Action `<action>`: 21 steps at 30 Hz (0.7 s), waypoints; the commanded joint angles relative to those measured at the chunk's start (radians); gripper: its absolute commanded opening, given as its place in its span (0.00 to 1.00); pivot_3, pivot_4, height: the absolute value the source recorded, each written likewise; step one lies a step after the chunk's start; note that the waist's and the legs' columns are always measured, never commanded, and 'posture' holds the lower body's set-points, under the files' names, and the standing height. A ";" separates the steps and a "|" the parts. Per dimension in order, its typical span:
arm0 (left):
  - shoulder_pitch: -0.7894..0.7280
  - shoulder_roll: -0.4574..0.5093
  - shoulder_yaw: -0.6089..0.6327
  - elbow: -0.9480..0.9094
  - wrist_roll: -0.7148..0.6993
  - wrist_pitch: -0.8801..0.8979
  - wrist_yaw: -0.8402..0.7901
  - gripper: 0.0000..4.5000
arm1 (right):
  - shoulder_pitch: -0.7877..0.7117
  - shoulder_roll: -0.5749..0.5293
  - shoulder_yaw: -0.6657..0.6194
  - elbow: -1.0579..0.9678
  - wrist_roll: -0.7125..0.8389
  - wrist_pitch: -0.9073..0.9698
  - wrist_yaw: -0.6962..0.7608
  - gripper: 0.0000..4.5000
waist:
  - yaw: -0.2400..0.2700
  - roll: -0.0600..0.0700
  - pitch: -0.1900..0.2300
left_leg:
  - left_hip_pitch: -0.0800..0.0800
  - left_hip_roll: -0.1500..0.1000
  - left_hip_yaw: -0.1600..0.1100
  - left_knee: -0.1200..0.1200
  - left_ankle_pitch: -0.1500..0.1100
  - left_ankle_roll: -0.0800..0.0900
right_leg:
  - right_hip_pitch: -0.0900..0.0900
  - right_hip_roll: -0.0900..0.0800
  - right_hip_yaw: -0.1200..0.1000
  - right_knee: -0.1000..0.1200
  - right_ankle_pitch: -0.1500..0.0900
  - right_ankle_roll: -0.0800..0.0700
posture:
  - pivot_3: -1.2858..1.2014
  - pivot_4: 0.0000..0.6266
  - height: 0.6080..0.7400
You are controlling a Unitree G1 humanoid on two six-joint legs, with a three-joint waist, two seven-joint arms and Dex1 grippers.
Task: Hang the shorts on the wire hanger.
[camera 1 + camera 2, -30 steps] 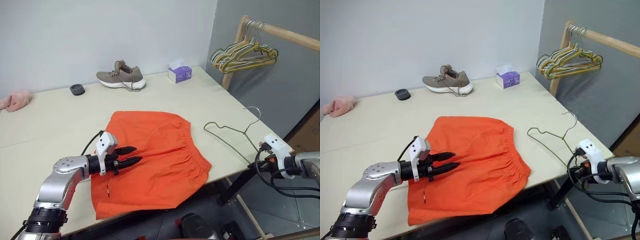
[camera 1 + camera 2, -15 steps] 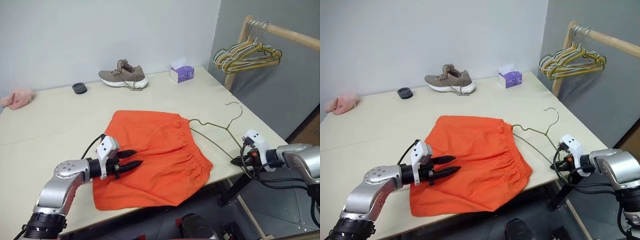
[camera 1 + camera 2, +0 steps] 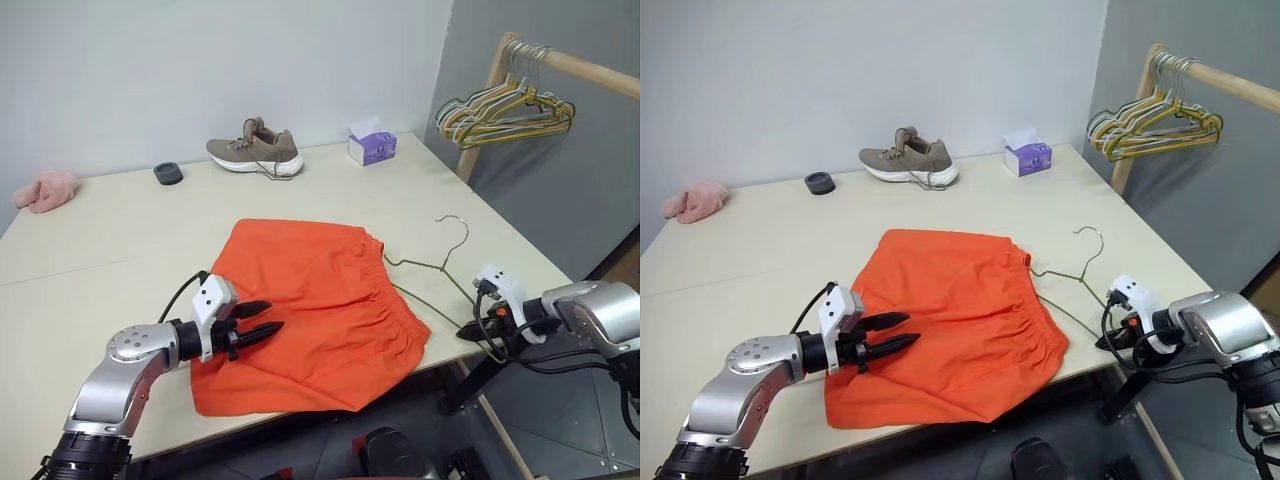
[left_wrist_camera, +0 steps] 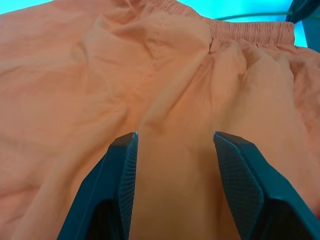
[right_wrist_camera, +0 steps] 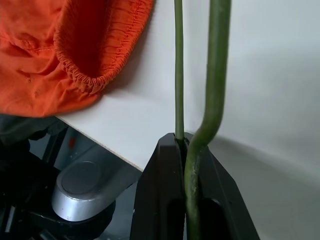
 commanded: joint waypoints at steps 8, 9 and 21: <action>-0.020 0.002 0.012 -0.035 0.006 -0.030 0.019 0.56 | -0.197 0.204 -0.048 0.253 0.010 0.079 -0.073 0.00 | 0.023 0.001 0.000 | 0.000 0.000 0.000 0.000 0.000 0.000 | 0.000 0.000 0.000 0.000 0.000 0.000 | 0.41 0.00 1.00; -0.025 -0.002 0.012 -0.035 0.004 -0.030 0.023 0.56 | -0.216 0.252 -0.079 0.287 0.012 0.093 -0.116 0.00 | 0.023 0.001 0.000 | 0.000 0.000 0.000 0.000 0.000 0.000 | 0.000 0.000 0.000 0.000 0.000 0.000 | 0.41 0.00 1.00; -0.193 -0.061 0.132 0.040 -0.089 0.058 0.161 0.69 | -0.212 0.298 -0.040 -0.006 -0.034 -0.090 -0.174 0.00 | 0.068 0.003 0.001 | -0.015 0.000 -0.004 0.004 0.001 0.001 | -0.014 0.001 -0.002 0.003 0.002 0.002 | 0.41 0.00 1.00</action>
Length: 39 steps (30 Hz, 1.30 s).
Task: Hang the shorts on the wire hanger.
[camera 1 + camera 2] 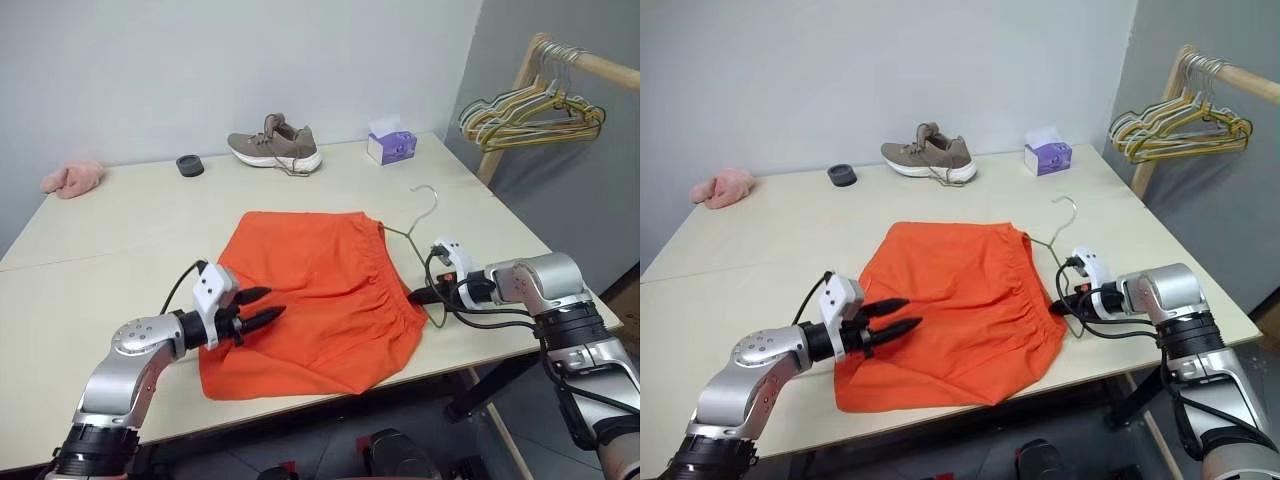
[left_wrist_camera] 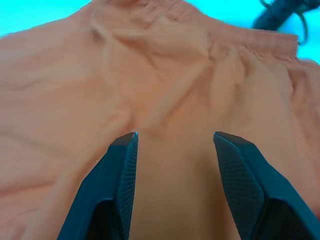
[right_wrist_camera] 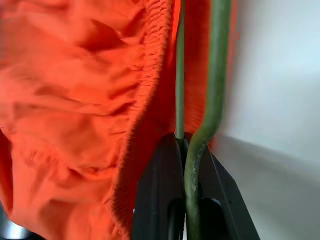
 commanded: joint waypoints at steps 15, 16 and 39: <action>-0.379 0.187 -0.029 0.206 0.043 -0.116 -0.267 0.99 | 0.008 -0.089 0.252 -0.319 -0.276 -0.460 0.045 0.00 | -0.003 0.000 0.000 | 0.000 -0.001 0.001 0.000 0.000 0.000 | -0.001 -0.001 0.001 -0.001 0.000 0.000 | 0.40 0.00 1.00; -0.381 0.188 -0.046 0.214 0.053 -0.127 -0.287 0.99 | 0.009 -0.089 0.255 -0.323 -0.288 -0.471 0.048 0.00 | -0.003 0.000 0.000 | 0.000 -0.001 0.001 0.000 0.000 0.000 | -0.001 -0.001 0.001 -0.001 0.000 0.000 | 0.40 0.00 1.00; -0.392 0.108 -0.165 0.247 0.113 -0.169 -0.422 0.26 | 0.007 -0.067 0.292 -0.382 -0.415 -0.642 0.128 0.00 | -0.033 0.000 0.000 | 0.000 0.000 -0.007 0.000 0.000 0.000 | 0.000 -0.002 0.000 0.001 0.000 0.000 | 0.39 0.00 1.00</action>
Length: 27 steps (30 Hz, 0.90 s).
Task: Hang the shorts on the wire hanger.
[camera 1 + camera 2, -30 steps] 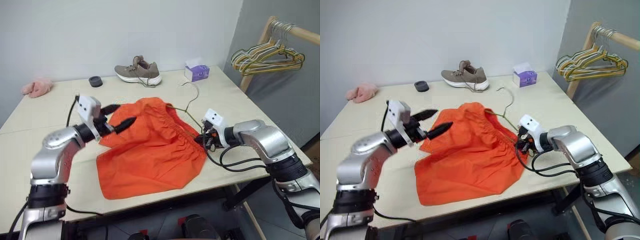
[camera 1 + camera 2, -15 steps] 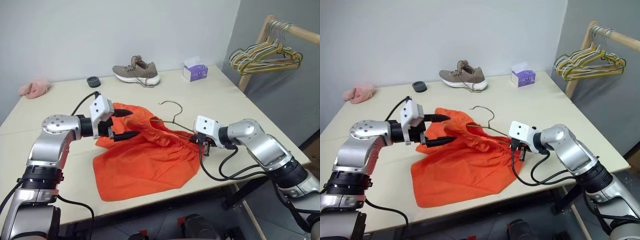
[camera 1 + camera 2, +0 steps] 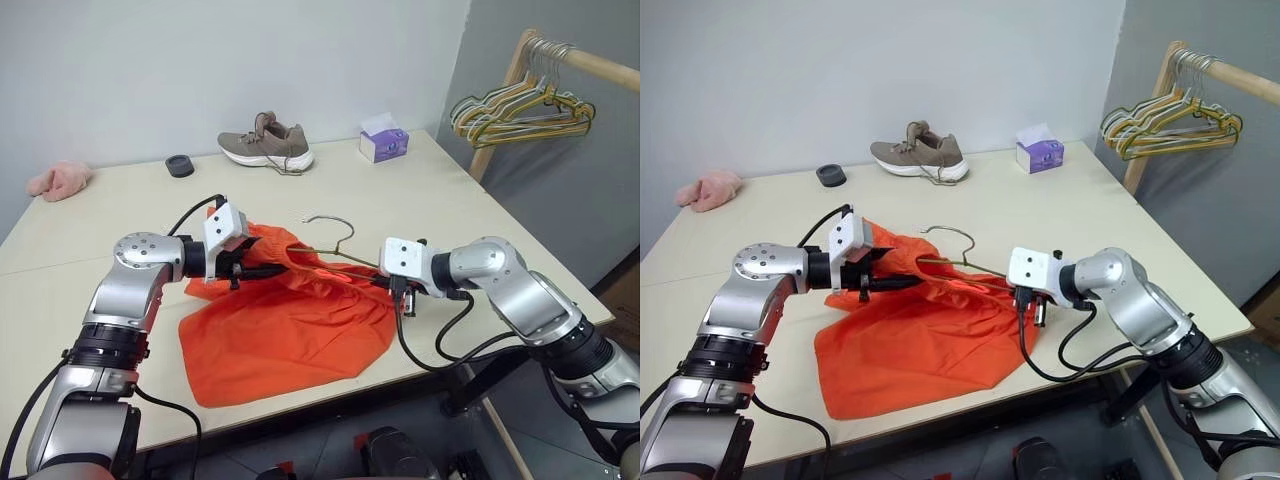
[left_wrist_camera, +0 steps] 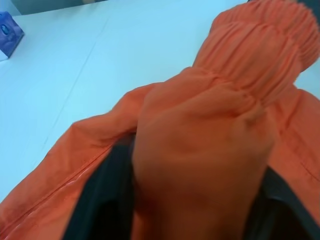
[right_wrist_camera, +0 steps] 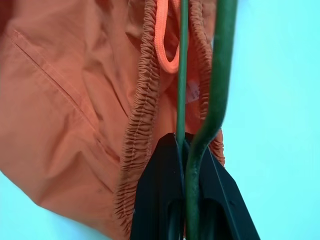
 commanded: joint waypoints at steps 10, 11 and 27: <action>0.053 0.025 0.014 -0.129 -0.028 0.047 -0.058 0.00 | -0.007 -0.027 -0.006 0.058 -0.075 -0.260 0.094 0.22 | 0.001 0.000 0.000 | 0.001 0.000 -0.001 0.000 0.000 0.000 | 0.001 0.000 -0.001 0.000 0.000 0.000 | 0.40 0.00 1.00; 0.055 0.027 0.015 -0.131 -0.028 0.048 -0.059 0.00 | -0.005 -0.034 -0.011 0.065 -0.080 -0.276 0.099 0.31 | 0.001 0.000 0.000 | 0.001 0.000 -0.001 0.001 0.000 0.000 | 0.001 0.000 -0.001 0.000 0.000 0.000 | 0.40 0.00 1.00; 0.098 0.072 0.066 -0.126 -0.040 0.075 -0.025 0.00 | 0.317 -0.111 -0.352 -0.035 0.184 0.098 0.053 0.89 | -0.004 0.000 -0.001 | 0.002 -0.001 0.000 0.001 0.000 0.001 | 0.003 0.000 -0.001 0.001 0.000 0.000 | 0.39 0.00 1.00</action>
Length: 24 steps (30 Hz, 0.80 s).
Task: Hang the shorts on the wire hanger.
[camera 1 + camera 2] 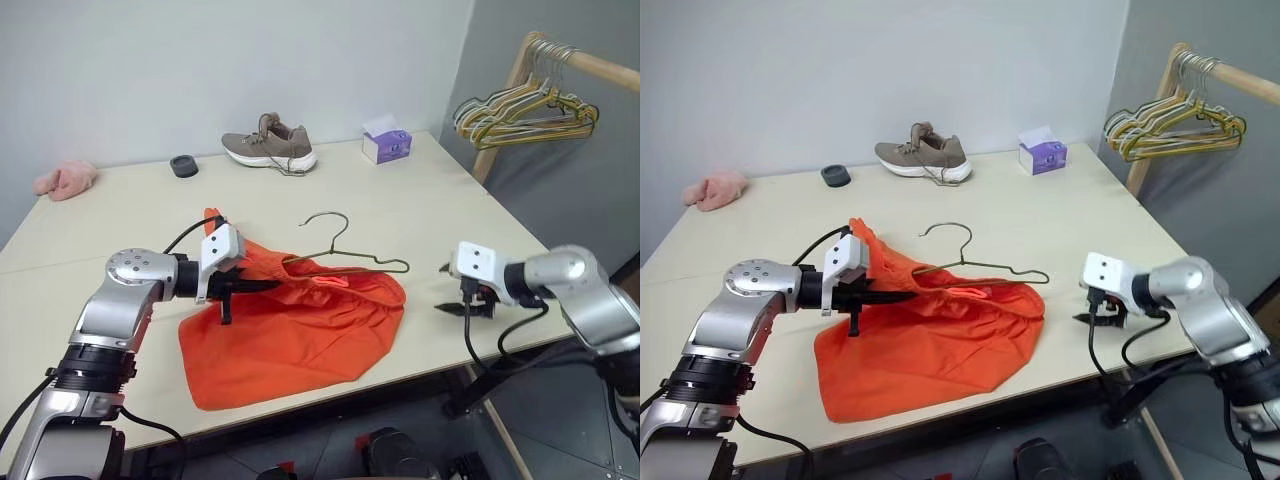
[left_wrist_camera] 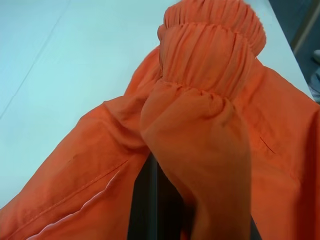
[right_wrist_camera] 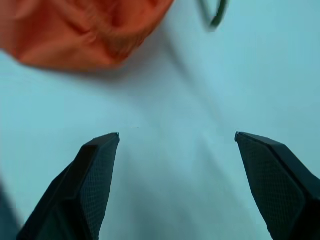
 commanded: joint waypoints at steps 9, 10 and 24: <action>0.007 0.032 0.049 -0.068 -0.058 0.039 0.007 0.00 | 0.032 0.298 -0.052 -0.108 0.130 0.300 -0.264 0.89 | -0.006 0.000 0.000 | 0.001 0.000 -0.001 0.002 0.002 0.002 | 0.000 0.001 0.000 0.006 0.001 0.000 | 0.40 0.00 1.00; 0.008 0.033 0.050 -0.070 -0.058 0.041 0.008 0.00 | 0.030 0.308 -0.053 -0.103 0.135 0.309 -0.275 0.89 | -0.004 0.000 0.000 | 0.001 0.000 -0.001 0.003 0.002 0.002 | 0.000 0.001 0.000 0.006 0.001 0.000 | 0.40 0.00 1.00; 0.055 0.058 0.069 -0.121 -0.082 0.075 -0.003 0.00 | 0.002 0.425 0.017 0.008 0.102 0.234 -0.393 0.39 | 0.008 0.001 0.000 | 0.000 0.000 -0.001 0.003 0.002 0.002 | -0.001 0.002 0.001 0.006 0.001 0.000 | 0.41 0.00 1.00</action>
